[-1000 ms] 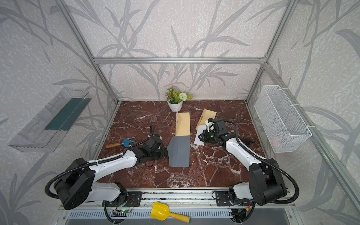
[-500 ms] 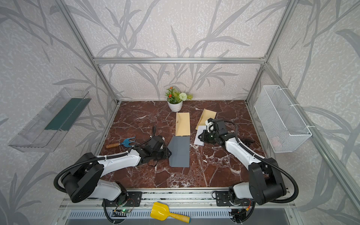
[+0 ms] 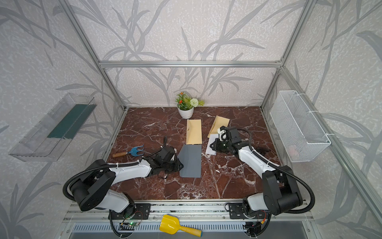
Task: Fold the letter paper in half and place it into the envelope
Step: Pick up the envelope from the center of the board.
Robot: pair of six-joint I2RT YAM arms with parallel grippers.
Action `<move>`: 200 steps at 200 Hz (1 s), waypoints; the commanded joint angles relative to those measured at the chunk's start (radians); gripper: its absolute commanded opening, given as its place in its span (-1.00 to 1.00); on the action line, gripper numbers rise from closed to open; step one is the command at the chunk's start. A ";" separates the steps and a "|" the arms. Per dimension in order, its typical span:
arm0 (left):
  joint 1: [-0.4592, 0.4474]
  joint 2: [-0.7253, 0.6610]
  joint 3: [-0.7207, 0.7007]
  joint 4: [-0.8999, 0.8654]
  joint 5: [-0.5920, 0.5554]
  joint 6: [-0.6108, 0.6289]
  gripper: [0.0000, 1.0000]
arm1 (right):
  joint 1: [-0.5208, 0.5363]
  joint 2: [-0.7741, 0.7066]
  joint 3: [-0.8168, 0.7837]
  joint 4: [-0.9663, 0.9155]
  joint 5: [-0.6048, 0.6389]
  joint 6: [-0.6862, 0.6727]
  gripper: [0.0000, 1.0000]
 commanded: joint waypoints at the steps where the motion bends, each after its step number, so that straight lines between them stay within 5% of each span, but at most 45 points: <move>1: -0.006 0.033 0.018 -0.031 0.037 0.008 -0.80 | 0.002 0.003 -0.007 0.016 -0.012 0.001 -0.98; 16: -0.006 0.020 0.047 -0.106 0.039 0.071 -1.00 | 0.001 0.002 -0.007 0.014 -0.011 0.000 -0.98; 76: 0.002 -0.116 0.312 -0.716 -0.237 0.473 -1.00 | 0.002 -0.004 0.001 -0.003 -0.008 -0.012 -0.98; 134: 0.002 -0.178 0.453 -0.711 -0.384 0.805 -1.00 | -0.003 -0.036 0.027 -0.069 0.020 -0.070 -0.97; 152: 0.003 -0.176 0.494 -0.639 -0.358 0.930 -1.00 | -0.006 -0.059 0.049 -0.114 0.024 -0.102 -0.96; 200: 0.019 -0.143 0.464 -0.469 -0.071 1.372 -1.00 | -0.006 -0.154 0.087 -0.255 0.063 -0.224 -0.93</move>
